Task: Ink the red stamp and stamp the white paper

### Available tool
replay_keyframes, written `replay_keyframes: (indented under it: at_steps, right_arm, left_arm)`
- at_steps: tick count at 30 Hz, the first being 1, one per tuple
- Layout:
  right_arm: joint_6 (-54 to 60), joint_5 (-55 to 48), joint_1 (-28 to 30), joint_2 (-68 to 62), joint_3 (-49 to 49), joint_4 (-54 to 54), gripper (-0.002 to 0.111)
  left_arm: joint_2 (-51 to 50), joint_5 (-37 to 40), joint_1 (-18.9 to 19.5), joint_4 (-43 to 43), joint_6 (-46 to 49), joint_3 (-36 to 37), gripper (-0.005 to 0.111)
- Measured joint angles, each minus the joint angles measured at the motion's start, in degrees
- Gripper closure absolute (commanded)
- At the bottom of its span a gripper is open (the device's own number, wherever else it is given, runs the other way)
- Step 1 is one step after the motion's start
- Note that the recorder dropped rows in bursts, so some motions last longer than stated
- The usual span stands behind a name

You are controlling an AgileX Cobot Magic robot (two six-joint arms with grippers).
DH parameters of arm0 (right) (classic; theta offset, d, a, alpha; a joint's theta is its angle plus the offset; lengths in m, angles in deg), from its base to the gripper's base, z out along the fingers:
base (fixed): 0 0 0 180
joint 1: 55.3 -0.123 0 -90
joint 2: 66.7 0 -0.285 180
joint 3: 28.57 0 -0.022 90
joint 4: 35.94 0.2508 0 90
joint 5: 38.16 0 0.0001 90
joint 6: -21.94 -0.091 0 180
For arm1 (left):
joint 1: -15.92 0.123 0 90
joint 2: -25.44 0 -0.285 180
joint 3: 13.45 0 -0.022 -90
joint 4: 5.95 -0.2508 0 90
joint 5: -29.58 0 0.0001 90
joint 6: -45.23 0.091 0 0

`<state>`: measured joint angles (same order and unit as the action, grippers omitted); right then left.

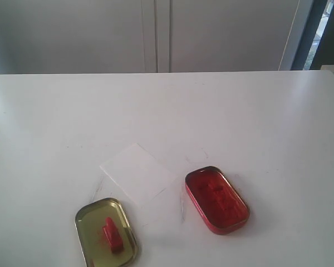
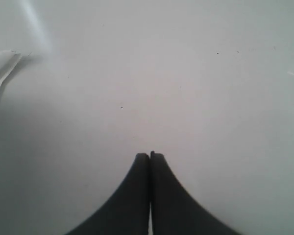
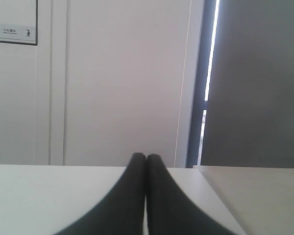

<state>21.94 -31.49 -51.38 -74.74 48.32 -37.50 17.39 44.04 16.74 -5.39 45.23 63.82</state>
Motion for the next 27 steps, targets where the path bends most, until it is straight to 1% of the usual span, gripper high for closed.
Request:
replay_keyframes:
  at_steps: [4,9,16,22,25,27]
  right_arm:
    - [0.0,-0.52,0.0,0.0,0.0,0.0,0.108]
    - [0.0,-6.36,0.0,0.0,-3.33,0.0,0.108]
    - [-3.94,-17.46,0.0,-1.58,-14.16,0.0,0.108]
    - [-4.46,-24.08,0.0,-8.76,-22.44,0.0,0.108]
    - [-4.46,-30.67,0.0,-14.48,-27.56,0.0,0.108]
    - [-4.56,-37.04,0.0,-19.37,-31.29,1.56,0.108]
  left_arm:
    - [0.0,0.0,0.0,0.0,0.0,0.0,0.107]
    - [0.0,0.0,0.0,0.0,0.0,0.0,0.107]
    - [0.0,0.0,0.0,0.0,0.0,0.0,0.107]
    - [0.0,0.0,0.0,0.0,0.0,0.0,0.107]
    - [0.0,0.0,0.0,0.0,0.0,0.0,0.107]
    - [0.0,0.0,0.0,0.0,0.0,0.0,0.107]
